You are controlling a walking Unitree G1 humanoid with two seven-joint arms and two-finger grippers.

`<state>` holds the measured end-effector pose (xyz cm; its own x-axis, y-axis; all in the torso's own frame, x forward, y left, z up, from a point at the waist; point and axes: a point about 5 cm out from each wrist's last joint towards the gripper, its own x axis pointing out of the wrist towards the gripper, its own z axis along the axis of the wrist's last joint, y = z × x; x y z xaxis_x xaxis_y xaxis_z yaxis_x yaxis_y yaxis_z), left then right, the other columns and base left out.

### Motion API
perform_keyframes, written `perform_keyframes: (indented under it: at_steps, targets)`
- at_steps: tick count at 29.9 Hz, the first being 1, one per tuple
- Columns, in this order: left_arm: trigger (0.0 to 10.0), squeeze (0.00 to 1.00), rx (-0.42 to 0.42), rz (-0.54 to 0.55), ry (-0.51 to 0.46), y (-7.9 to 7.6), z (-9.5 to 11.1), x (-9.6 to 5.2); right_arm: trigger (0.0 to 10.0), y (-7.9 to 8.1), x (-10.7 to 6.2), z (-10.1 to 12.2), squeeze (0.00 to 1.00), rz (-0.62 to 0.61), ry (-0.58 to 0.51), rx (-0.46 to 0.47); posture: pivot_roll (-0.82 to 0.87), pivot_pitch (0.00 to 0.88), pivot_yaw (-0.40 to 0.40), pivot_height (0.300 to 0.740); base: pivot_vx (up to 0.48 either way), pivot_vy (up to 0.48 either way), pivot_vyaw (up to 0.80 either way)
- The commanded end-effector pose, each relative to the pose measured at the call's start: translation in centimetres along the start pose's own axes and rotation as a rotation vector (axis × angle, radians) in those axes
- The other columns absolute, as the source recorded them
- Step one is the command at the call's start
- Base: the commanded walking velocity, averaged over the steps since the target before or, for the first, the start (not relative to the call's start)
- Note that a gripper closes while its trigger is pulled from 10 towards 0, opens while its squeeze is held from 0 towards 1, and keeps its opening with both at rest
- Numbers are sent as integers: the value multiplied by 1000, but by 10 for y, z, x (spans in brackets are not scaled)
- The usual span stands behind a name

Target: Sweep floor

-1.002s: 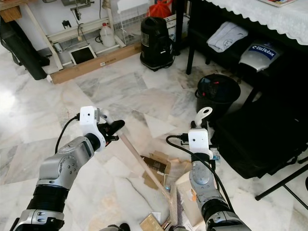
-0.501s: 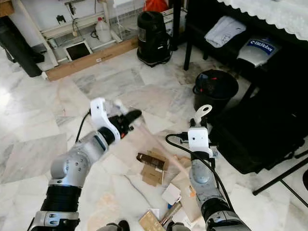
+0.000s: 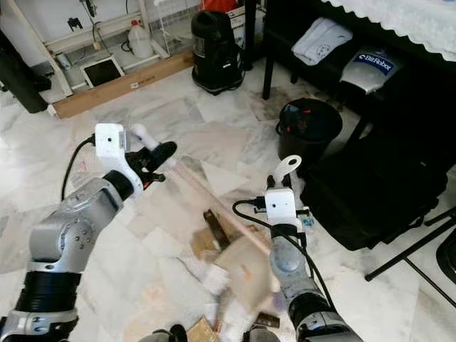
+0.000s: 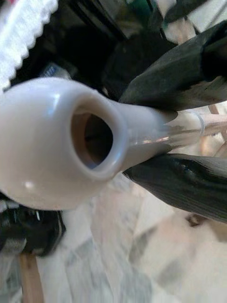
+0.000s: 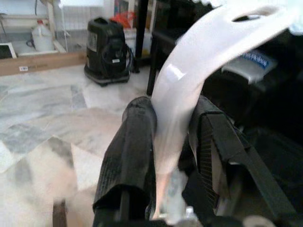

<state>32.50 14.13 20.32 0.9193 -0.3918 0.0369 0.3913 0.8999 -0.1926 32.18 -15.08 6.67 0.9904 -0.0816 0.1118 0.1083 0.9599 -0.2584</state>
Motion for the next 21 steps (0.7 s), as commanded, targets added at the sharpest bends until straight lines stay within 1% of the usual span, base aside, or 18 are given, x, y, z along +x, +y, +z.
perform_keyframes:
  at_steps: [1,2,4,5,6,11,15,17,18,21]
  targets:
    - [10000,0,183,176,-63,27,25,-15,10000,-10,-15,-27,0,-31,133,-30,38,217,75,740,0,0,0]
    - [10000,0,183,170,-58,28,26,-16,10000,-10,-15,-27,0,-31,133,-30,38,217,75,740,0,0,0]
    - [10000,0,210,120,-23,27,24,-18,10000,-11,-15,-27,0,-34,136,-32,43,212,74,740,0,0,0]
    - [10000,0,201,93,-19,25,24,-19,10000,-11,-14,-27,0,-34,137,-33,45,208,74,740,0,0,0]
    - [10000,0,201,93,-19,25,24,-19,10000,-11,-14,-27,0,-34,137,-33,45,208,74,740,0,0,0]
    - [10000,0,123,29,-51,18,28,-20,10000,-8,-10,-24,0,-28,138,-32,50,178,70,740,0,0,0]
    - [10000,0,93,-9,-26,18,27,-26,10000,-9,-5,-20,0,-25,138,-36,56,148,64,740,0,0,0]
    - [10000,0,81,-34,7,20,24,-30,10000,-10,-1,-17,0,-29,133,-37,62,129,61,740,0,0,0]
    - [10000,0,77,-43,32,23,23,-34,10000,-12,3,-14,0,-37,125,-42,66,115,59,740,0,0,0]
    - [10000,0,65,-43,53,27,20,-37,10000,-14,7,-11,0,-48,114,-52,71,99,55,740,0,0,0]
